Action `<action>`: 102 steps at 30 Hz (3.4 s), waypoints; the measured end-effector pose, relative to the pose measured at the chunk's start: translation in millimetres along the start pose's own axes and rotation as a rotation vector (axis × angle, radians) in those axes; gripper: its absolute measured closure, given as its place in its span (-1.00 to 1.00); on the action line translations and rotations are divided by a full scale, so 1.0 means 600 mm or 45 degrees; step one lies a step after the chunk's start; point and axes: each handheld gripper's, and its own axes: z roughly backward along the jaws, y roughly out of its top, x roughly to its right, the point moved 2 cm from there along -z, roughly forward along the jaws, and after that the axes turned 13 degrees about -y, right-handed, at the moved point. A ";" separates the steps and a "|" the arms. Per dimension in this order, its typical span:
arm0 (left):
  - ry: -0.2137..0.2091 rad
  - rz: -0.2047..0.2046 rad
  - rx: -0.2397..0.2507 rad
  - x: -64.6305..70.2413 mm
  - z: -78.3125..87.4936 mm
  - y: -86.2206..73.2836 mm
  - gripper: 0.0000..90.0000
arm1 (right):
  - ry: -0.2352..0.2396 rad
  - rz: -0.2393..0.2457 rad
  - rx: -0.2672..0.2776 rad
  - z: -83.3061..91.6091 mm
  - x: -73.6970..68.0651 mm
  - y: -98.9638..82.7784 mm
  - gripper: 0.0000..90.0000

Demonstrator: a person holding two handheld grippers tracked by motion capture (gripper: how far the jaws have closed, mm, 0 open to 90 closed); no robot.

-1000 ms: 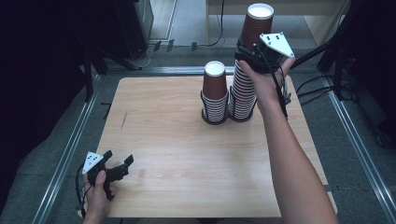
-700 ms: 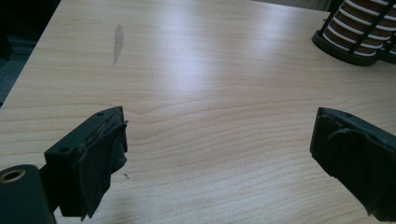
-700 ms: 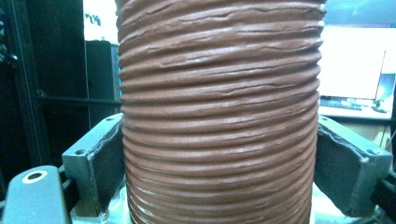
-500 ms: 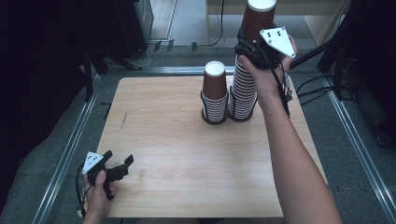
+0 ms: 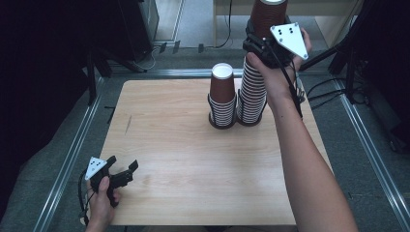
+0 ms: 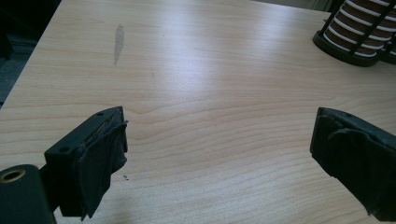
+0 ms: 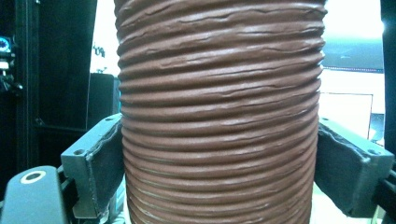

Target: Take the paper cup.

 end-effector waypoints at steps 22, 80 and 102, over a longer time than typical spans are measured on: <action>0.006 -0.006 -0.002 0.002 -0.001 0.000 -0.92 | 0.125 0.003 0.023 0.067 -0.011 0.043 -0.74; 0.017 -0.122 -0.007 0.047 -0.040 0.042 -0.92 | 0.132 0.058 -0.169 0.282 0.044 -0.155 -0.74; -0.282 -0.241 -0.008 0.220 -0.157 0.107 -0.92 | 0.176 0.171 -0.292 0.309 0.036 -0.255 -0.74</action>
